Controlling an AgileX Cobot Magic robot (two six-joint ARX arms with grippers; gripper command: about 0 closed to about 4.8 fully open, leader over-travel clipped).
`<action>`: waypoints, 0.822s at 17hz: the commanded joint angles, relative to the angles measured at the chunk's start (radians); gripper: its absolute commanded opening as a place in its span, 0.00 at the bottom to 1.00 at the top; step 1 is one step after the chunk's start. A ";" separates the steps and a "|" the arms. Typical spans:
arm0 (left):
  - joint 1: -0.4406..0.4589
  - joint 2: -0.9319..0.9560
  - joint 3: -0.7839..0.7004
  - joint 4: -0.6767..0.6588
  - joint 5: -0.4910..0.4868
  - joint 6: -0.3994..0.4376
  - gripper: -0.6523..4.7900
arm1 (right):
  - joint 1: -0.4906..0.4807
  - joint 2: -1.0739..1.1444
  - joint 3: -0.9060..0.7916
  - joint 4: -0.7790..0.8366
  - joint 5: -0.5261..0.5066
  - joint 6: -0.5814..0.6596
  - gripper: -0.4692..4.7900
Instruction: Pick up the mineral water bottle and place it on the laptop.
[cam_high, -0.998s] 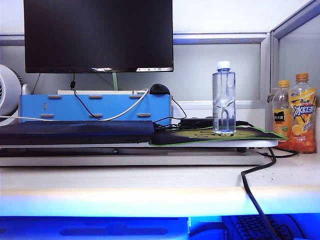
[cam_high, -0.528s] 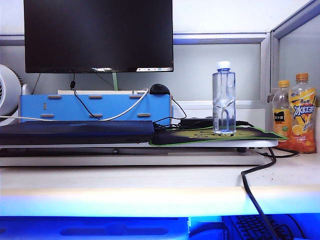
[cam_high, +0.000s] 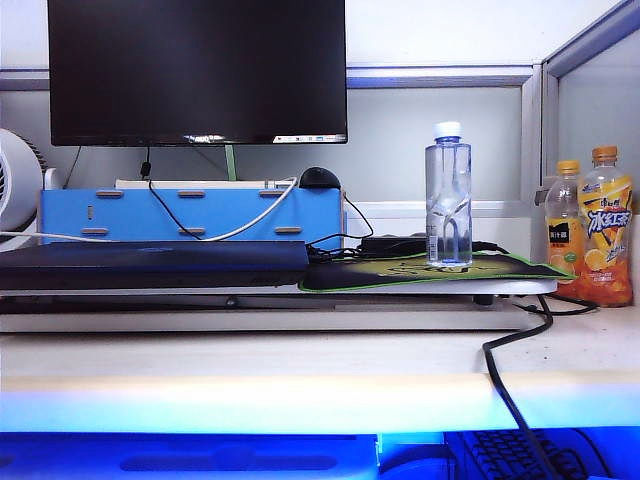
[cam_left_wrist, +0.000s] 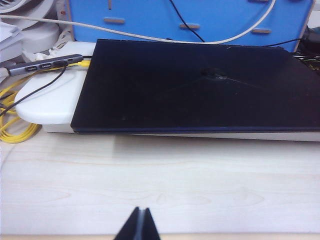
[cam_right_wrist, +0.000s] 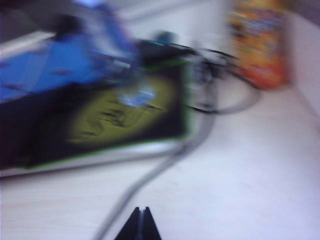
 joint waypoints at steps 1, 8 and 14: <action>0.000 -0.002 0.002 0.008 0.003 0.001 0.12 | 0.000 0.005 0.082 0.006 -0.057 0.018 0.08; 0.000 -0.002 0.002 0.008 0.003 0.001 0.12 | 0.001 0.410 0.350 0.004 -0.263 -0.057 0.08; 0.000 -0.002 0.002 0.008 0.003 0.001 0.12 | 0.000 0.782 0.573 0.082 -0.339 0.211 0.08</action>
